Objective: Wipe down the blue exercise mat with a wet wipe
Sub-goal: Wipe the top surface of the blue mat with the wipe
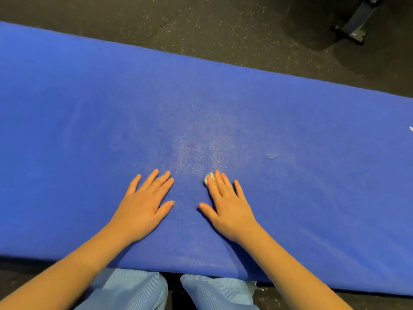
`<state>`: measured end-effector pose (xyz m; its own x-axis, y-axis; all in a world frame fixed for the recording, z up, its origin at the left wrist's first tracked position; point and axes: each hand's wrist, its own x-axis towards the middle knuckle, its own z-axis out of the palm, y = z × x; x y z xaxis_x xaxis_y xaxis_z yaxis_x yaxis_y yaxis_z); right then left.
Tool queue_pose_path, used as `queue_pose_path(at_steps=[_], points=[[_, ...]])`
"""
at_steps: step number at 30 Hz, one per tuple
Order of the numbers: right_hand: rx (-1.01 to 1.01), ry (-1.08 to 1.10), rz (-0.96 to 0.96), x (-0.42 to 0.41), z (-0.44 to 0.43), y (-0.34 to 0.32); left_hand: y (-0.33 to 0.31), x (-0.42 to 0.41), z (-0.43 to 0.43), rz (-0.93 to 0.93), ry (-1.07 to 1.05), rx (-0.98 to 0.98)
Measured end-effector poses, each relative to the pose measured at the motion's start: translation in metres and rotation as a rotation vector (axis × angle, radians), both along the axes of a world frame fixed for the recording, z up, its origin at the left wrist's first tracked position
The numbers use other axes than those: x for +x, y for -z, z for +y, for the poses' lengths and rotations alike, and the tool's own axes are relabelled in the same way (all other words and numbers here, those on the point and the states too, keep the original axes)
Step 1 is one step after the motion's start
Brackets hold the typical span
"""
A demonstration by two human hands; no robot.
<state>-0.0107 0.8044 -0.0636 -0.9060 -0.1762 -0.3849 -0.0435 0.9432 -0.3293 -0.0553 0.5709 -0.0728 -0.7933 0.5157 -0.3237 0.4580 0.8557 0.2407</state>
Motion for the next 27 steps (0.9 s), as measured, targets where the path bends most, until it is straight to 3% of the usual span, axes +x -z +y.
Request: queue_pose_path(at_steps=[4, 7, 13, 19, 24, 27], points=[[0.142, 0.094, -0.007, -0.039, 0.023, 0.017, 0.001, -0.001, 0.001, -0.021, -0.018, 0.026], [0.104, 0.236, -0.037, -0.064, 0.022, 0.028, -0.002, -0.007, 0.002, -0.063, -0.033, 0.026], [0.032, -0.035, 0.005, -0.041, 0.024, 0.025, 0.008, -0.033, 0.005, -0.037, -0.086, 0.023], [0.142, 0.255, 0.048, -0.105, 0.041, 0.042, 0.011, -0.027, 0.003, 0.002, -0.071, 0.031], [0.082, -0.055, 0.051, -0.097, 0.036, 0.040, 0.012, -0.036, 0.002, -0.002, -0.066, 0.103], [0.157, 0.009, 0.099, -0.123, 0.063, 0.044, 0.014, -0.062, 0.007, 0.010, -0.031, 0.110]])
